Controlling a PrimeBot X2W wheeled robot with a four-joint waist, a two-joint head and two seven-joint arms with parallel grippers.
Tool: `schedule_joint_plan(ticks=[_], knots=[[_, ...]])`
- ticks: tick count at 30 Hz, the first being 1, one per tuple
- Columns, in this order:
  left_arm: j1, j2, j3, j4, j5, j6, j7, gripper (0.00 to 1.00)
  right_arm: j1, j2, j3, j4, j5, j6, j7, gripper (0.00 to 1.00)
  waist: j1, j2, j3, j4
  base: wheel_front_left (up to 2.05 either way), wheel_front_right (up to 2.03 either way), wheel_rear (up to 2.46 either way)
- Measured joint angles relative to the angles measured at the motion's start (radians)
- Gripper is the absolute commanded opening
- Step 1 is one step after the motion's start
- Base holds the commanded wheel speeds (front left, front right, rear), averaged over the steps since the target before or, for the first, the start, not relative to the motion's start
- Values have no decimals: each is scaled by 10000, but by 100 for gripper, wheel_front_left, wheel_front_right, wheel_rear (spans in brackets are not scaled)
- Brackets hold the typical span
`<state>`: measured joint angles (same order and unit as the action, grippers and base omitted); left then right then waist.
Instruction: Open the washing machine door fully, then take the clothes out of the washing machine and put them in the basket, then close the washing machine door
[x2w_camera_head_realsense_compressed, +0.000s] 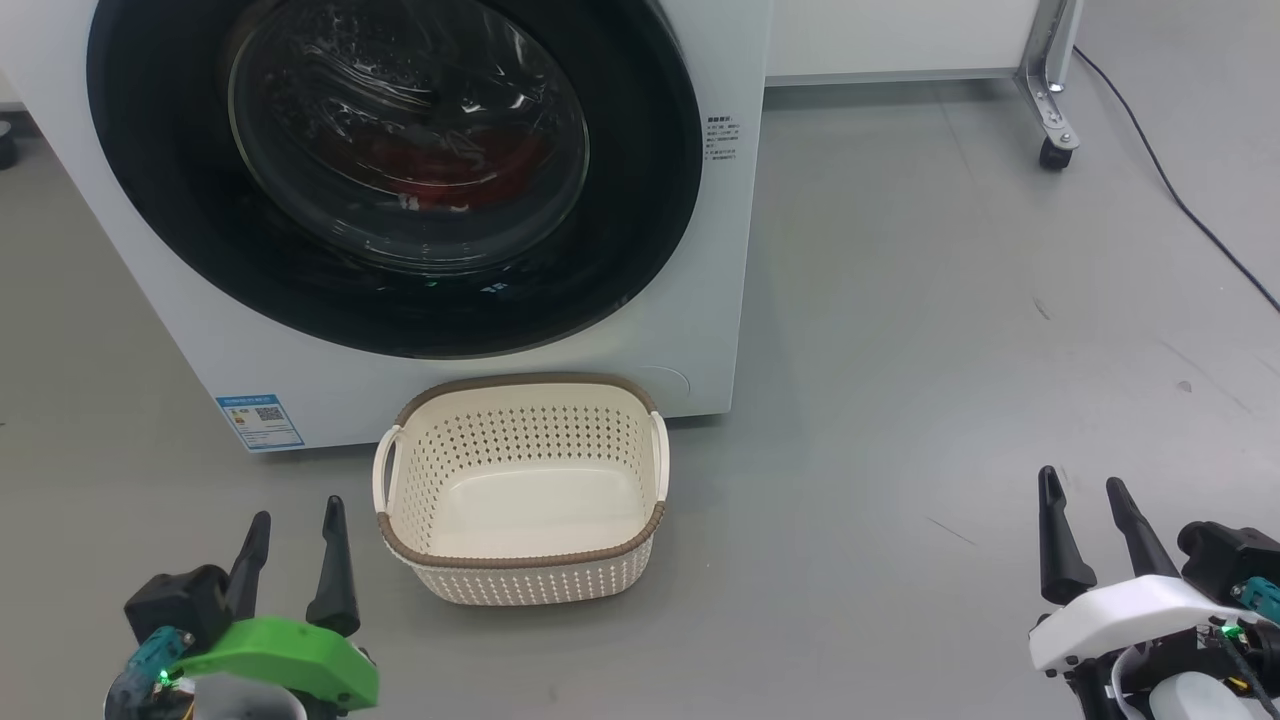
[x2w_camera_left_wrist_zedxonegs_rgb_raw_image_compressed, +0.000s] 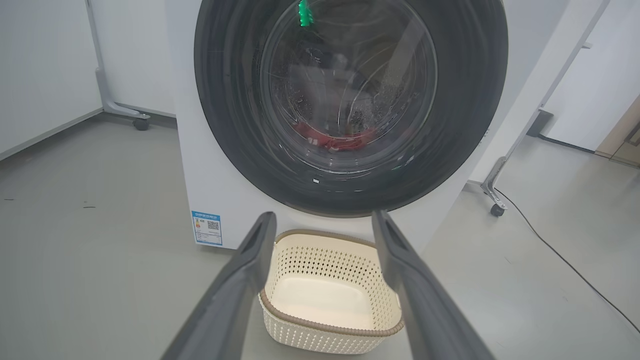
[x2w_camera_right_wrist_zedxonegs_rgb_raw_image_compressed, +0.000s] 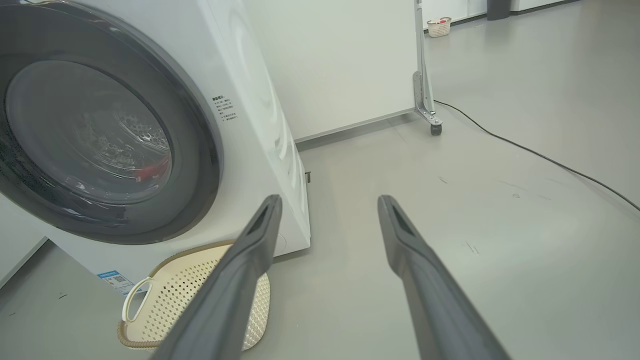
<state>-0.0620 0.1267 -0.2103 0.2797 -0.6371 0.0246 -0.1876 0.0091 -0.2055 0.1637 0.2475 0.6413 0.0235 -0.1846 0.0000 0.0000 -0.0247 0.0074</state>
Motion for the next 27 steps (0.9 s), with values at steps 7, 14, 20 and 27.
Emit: schedule_joint_plan(ticks=[7,14,20,27], knots=[[-8,88,-221,56,871,151,-232,100,3,-82,295,-6,-867,-86,-240,100,0,0,-15,31,0,0,0],[-71,130,-418,111,1774,244,-443,100,5,-176,577,-40,-1724,-174,-489,100,0,0,-28,40,0,0,0],[-203,127,-531,203,2196,247,-631,100,5,-251,667,-42,-2215,-261,-594,100,0,0,-41,55,0,0,0],[-202,127,-516,408,2196,274,-631,100,6,-249,637,2,-2215,-263,-602,100,0,0,-39,67,0,0,0]])
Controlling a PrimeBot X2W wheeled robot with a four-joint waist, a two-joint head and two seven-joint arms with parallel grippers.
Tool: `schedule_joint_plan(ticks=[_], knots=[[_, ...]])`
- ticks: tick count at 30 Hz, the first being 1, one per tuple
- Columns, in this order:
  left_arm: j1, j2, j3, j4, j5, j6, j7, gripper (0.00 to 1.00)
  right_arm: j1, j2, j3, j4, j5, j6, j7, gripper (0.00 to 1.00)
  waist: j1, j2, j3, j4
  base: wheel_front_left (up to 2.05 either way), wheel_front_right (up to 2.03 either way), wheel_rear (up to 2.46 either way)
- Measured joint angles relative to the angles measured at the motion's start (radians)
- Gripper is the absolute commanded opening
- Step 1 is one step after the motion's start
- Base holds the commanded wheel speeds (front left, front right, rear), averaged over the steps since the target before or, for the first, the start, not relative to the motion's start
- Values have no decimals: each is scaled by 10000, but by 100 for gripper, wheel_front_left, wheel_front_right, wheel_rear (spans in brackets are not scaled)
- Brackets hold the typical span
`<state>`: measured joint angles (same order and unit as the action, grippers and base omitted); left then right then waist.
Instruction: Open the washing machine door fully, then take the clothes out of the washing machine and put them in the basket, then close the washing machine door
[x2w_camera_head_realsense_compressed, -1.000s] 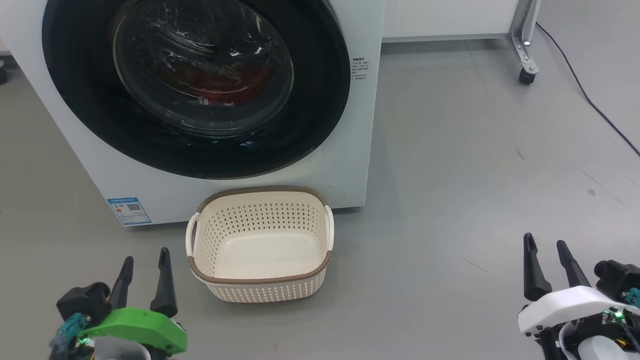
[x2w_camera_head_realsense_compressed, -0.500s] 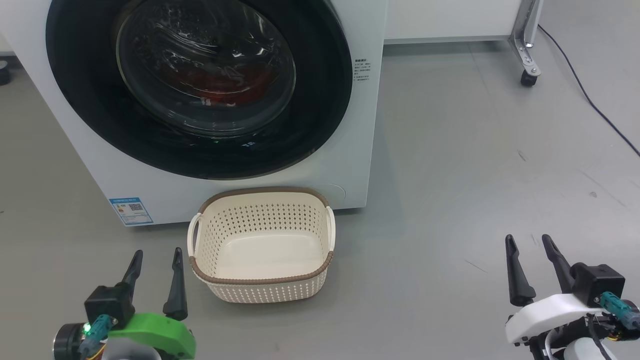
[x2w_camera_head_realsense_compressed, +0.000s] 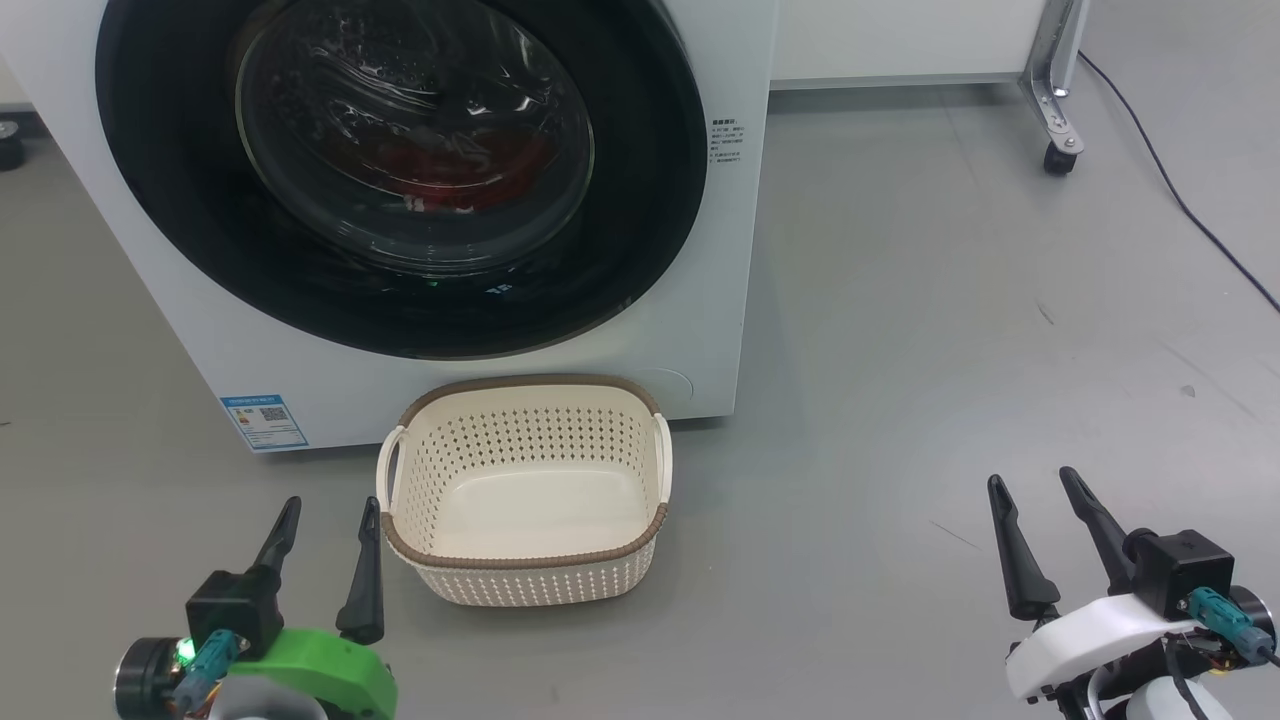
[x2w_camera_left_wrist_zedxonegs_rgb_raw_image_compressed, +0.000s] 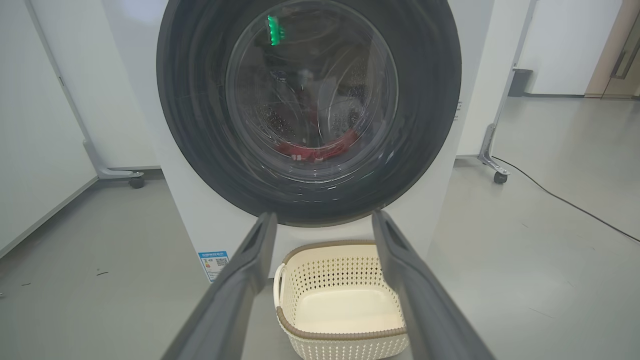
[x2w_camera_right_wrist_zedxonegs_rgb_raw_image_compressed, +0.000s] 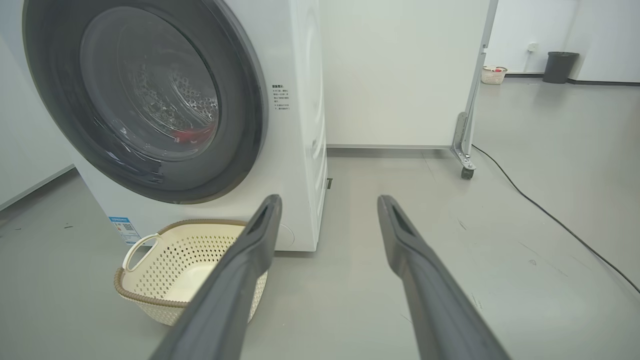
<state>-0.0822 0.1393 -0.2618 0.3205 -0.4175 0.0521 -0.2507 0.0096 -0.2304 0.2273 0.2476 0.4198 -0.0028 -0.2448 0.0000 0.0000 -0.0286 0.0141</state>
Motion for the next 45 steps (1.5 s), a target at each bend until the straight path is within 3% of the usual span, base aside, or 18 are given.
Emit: schedule_joint_plan(ticks=[13,16,30,45], knots=[[0,0,23,207,69,42,0,100,0,21,-35,25,0,2,0,100,0,0,18,9,0,0,0],[-1,0,33,219,69,42,0,100,-1,52,-100,25,0,4,-4,0,0,0,26,15,0,0,0],[-4,-13,73,224,102,42,0,100,-2,150,-265,123,322,188,-44,0,0,0,96,24,0,0,0],[-395,-100,84,-115,222,42,0,100,-609,813,-1097,123,2412,704,267,0,0,0,797,62,0,0,0]])
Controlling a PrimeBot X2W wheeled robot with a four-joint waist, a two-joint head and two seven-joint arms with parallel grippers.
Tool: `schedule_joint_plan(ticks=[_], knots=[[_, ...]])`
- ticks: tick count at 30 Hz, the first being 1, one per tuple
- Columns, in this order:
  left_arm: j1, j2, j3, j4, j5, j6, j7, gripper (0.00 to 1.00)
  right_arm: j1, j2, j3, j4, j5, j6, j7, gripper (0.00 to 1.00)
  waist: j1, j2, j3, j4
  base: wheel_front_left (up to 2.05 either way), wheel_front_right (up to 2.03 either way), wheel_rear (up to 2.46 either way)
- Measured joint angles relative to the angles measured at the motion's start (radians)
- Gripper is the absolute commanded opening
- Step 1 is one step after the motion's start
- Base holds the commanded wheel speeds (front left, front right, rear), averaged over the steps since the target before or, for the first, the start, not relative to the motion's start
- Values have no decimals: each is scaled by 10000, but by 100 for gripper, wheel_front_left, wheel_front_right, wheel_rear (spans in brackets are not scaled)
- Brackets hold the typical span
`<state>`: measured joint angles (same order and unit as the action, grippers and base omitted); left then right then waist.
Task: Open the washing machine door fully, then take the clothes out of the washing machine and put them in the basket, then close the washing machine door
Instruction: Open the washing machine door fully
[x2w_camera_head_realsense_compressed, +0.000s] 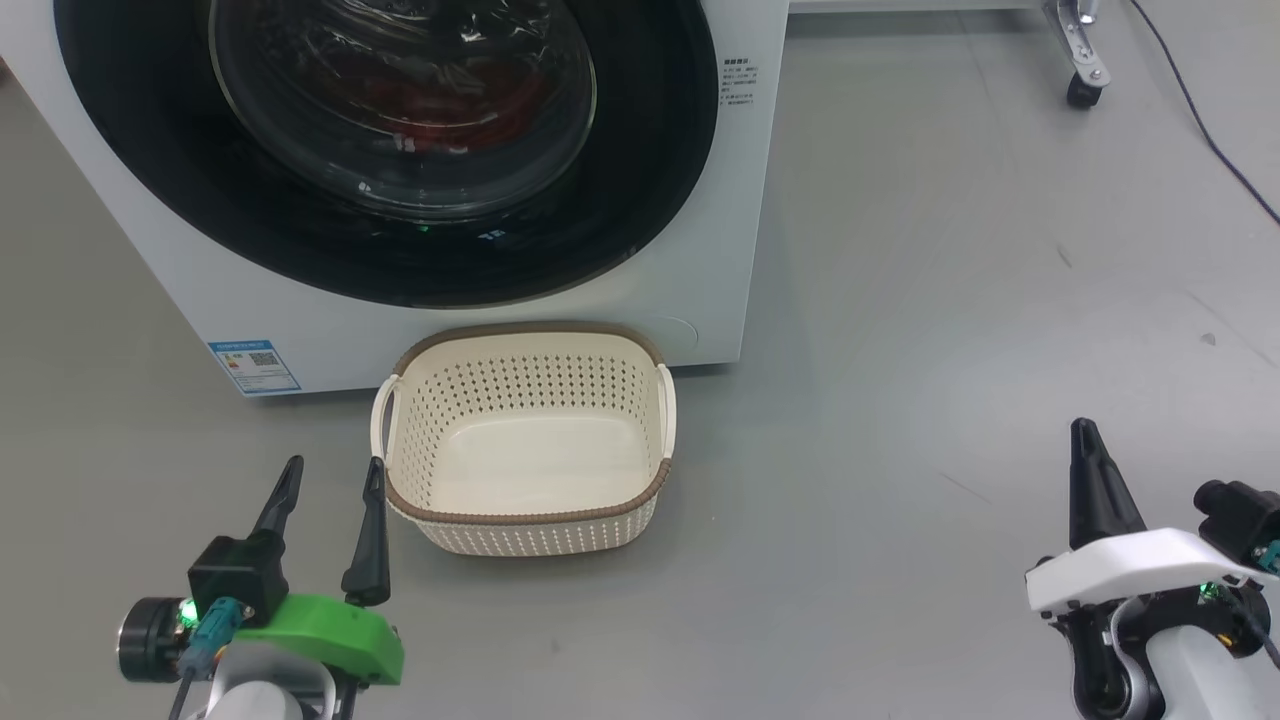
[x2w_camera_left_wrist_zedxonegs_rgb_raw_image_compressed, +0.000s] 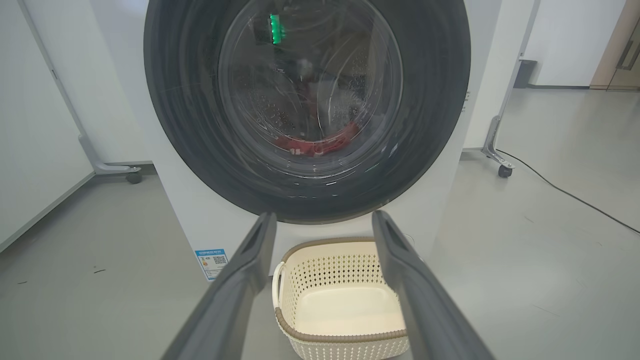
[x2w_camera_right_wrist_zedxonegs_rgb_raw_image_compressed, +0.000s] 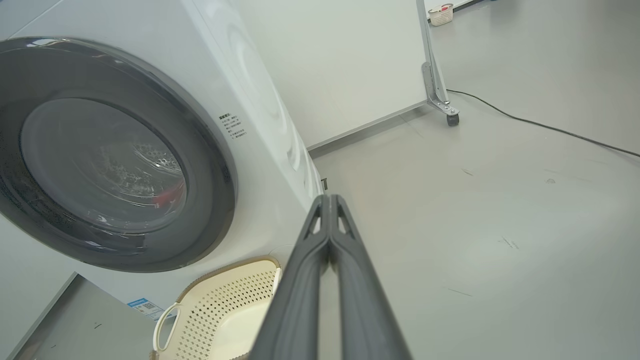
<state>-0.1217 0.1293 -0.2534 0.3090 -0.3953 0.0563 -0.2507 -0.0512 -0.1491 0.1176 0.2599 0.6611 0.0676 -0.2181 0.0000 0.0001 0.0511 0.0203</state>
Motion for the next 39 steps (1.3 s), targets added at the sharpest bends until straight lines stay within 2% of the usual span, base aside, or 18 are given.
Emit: schedule_joint_plan(ticks=[7,15,25,33,36,39], knots=[[-369,-150,-56,-274,102,0,-2,100,-811,311,-625,19,1670,240,637,0,0,0,592,94,0,0,0],[-987,-226,-104,-677,245,2,-2,100,-2260,531,-1467,-44,3944,359,1712,0,0,0,1438,267,0,0,0],[-1715,-464,-132,-1051,466,4,-13,100,-4473,535,-2305,-150,6692,351,3528,0,0,0,2687,533,0,0,0],[-2359,-604,-326,-1317,539,2,-13,100,-6445,146,-2857,-82,8220,-198,4861,0,0,0,3712,812,0,0,0],[-2629,-732,-418,-1346,617,-2,-13,100,-7408,-161,-2871,6,8527,-527,5457,0,1,0,4188,991,0,0,0],[-2818,-792,-476,-1352,627,-17,-13,100,-8027,-441,-2830,136,8642,-709,5858,0,1,0,4499,1157,0,0,0]])
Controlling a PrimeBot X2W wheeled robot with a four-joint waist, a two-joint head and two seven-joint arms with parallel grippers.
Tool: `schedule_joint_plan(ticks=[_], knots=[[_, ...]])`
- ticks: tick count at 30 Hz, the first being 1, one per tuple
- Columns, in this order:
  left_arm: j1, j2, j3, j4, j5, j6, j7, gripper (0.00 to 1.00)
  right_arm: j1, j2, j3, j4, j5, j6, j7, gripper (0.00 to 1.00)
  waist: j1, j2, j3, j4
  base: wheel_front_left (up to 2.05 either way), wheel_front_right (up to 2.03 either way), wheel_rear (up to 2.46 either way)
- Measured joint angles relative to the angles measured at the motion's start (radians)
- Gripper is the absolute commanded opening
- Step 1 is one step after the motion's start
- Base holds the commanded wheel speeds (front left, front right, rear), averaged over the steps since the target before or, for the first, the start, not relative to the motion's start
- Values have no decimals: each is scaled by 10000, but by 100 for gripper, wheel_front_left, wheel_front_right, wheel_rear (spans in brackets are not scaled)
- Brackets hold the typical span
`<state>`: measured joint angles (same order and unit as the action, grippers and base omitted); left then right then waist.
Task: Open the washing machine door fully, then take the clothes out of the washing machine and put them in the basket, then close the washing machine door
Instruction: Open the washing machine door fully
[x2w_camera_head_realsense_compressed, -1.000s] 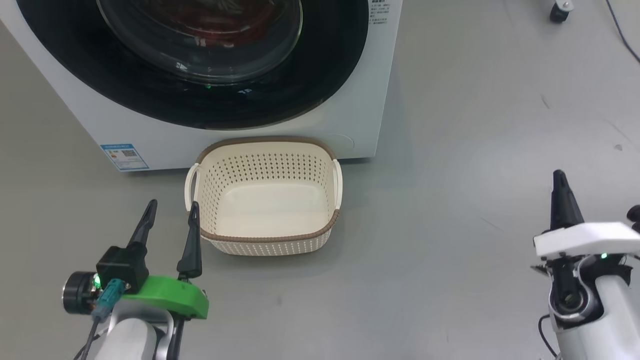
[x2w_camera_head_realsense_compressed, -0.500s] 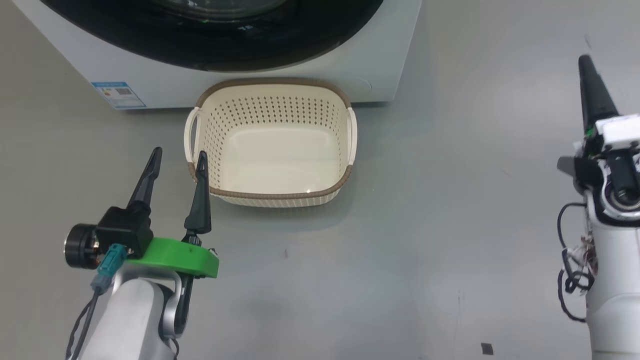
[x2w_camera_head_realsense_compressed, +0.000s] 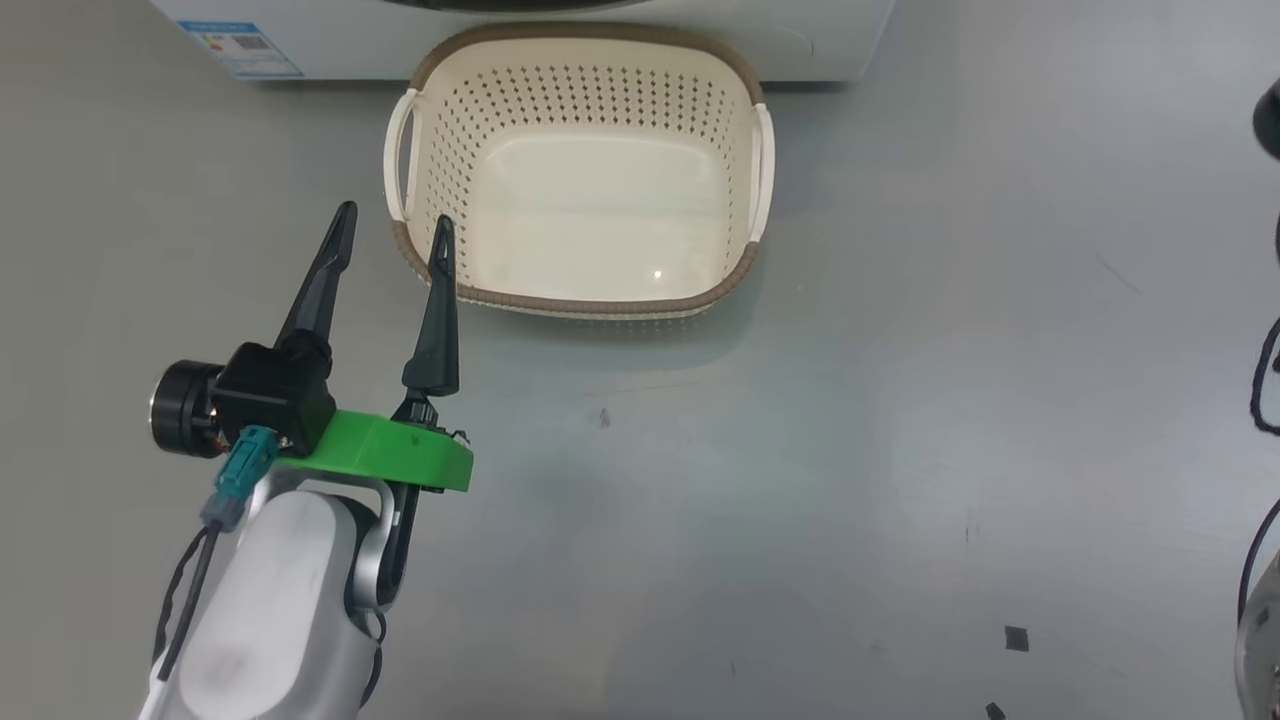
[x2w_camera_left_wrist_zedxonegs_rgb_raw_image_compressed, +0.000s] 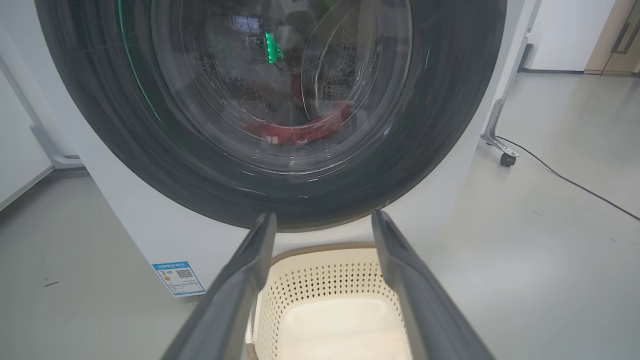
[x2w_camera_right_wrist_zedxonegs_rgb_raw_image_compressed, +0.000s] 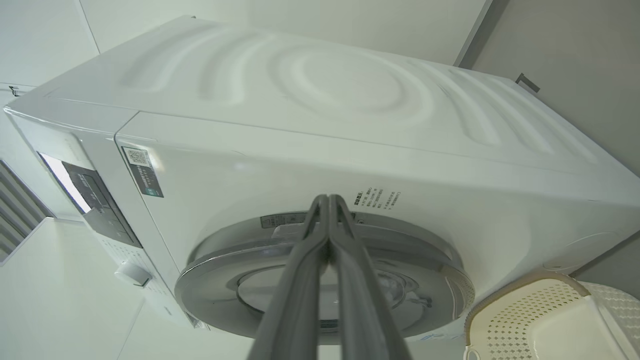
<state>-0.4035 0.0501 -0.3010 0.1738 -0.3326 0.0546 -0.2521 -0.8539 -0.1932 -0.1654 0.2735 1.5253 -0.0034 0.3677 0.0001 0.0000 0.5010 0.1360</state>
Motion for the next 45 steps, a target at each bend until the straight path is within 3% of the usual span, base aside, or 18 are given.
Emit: schedule_joint_plan(ticks=[6,22,33,45], knots=[[-283,-65,-244,109,0,-148,0,100,-973,-527,332,546,-44,-408,629,0,0,0,378,476,0,0,0],[-434,-215,-976,416,-4,-422,0,100,-3188,-1197,1189,1701,-807,-963,1327,0,-1,0,552,1814,0,0,0],[-498,-240,-1340,104,-343,-420,-2,100,-4269,-1549,1601,2334,-1246,-1129,1701,0,0,0,920,2499,0,0,0],[-744,-263,-1530,-198,-711,-198,-2,100,-4986,-1549,1985,2911,-1392,-1149,2082,0,-1,0,1470,2796,0,0,0]])
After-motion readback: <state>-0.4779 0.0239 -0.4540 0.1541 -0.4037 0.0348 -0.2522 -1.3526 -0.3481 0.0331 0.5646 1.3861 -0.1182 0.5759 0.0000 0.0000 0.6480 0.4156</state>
